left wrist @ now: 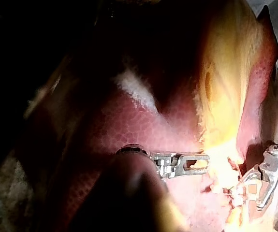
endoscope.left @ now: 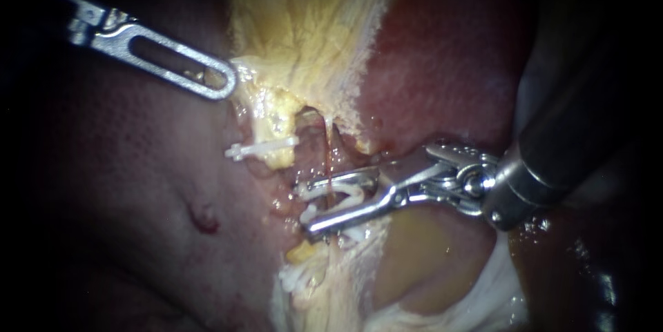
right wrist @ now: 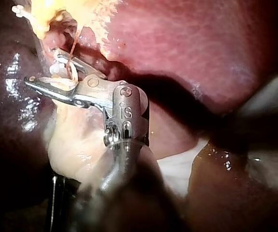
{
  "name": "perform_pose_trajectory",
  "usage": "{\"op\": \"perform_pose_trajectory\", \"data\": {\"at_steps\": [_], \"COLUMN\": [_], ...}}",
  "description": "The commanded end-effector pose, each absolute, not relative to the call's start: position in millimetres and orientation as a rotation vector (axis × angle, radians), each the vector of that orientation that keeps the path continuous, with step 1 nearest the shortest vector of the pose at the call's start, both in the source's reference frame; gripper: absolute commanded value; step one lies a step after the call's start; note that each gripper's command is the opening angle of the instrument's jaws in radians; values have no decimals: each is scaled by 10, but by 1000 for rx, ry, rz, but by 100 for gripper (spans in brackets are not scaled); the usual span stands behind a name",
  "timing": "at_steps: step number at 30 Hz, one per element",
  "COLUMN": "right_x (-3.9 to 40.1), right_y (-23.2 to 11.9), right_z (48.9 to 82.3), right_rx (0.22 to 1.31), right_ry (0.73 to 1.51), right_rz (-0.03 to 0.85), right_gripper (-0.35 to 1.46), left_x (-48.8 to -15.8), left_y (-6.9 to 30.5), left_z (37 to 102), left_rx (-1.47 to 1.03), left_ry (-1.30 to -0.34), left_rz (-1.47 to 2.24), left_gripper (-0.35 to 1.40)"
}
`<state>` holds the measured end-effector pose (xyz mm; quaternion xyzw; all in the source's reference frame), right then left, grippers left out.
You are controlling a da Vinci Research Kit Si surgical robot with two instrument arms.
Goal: Clipping second clip right tube
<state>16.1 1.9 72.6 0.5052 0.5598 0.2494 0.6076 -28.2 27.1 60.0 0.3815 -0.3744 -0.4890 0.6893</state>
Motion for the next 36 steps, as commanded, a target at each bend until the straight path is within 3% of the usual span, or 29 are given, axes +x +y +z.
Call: {"op": "perform_pose_trajectory", "data": {"at_steps": [1, 15, 36], "right_x": [161, 163, 163], "right_y": [19, -2, 0], "right_z": [724, 691, 690], "right_rx": [1166, 1244, 1264], "right_ry": [1294, 1303, 1321], "right_rz": [577, 518, 518], "right_gripper": [49, 49, 44], "left_x": [-282, -282, -282], "left_y": [271, 271, 271], "left_z": [600, 600, 600], "left_rx": [853, 853, 853], "left_ry": [-837, -837, -838], "left_rz": [-1094, -1094, -1094], "left_gripper": [-35, -35, -35]}}
